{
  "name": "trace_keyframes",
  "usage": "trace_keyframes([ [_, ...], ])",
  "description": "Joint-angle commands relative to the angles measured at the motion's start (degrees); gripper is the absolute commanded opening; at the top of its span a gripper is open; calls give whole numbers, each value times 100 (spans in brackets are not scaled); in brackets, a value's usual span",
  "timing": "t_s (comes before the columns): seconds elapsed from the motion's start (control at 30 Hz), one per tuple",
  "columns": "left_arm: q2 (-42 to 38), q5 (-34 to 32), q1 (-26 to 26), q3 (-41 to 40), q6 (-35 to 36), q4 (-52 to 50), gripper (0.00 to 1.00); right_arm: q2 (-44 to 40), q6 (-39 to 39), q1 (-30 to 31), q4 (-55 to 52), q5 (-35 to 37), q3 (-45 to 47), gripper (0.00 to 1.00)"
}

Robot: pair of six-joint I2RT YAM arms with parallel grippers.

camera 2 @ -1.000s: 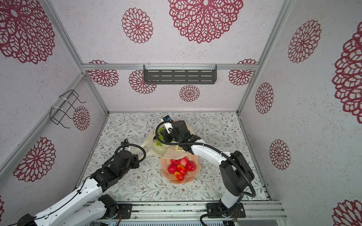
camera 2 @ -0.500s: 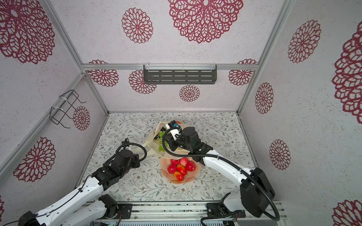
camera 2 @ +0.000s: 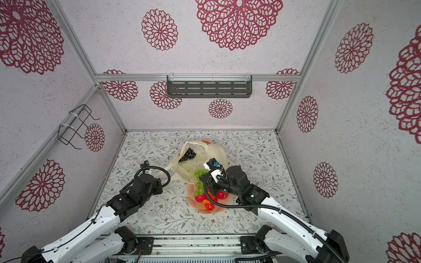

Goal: Take fruits out of the plastic bag
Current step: Take out the fake fruit from the plastic bag, then place the fake fruit on the plate.

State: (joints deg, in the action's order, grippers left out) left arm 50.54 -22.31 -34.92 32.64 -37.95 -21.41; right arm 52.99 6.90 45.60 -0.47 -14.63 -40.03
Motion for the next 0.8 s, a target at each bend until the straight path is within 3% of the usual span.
trace_keyframes([
  [0.0, 9, -178, 46, -9, 12, 420, 3, -441, 532, 18, -112, 465, 298, 17],
  [0.43, 293, -349, 55, -276, -111, 1182, 3, -1502, 2182, 29, -805, 1638, 1266, 17],
  [0.77, 235, -276, 55, -324, -144, 1150, 2, -808, 2481, 27, -399, 1869, 1302, 18],
])
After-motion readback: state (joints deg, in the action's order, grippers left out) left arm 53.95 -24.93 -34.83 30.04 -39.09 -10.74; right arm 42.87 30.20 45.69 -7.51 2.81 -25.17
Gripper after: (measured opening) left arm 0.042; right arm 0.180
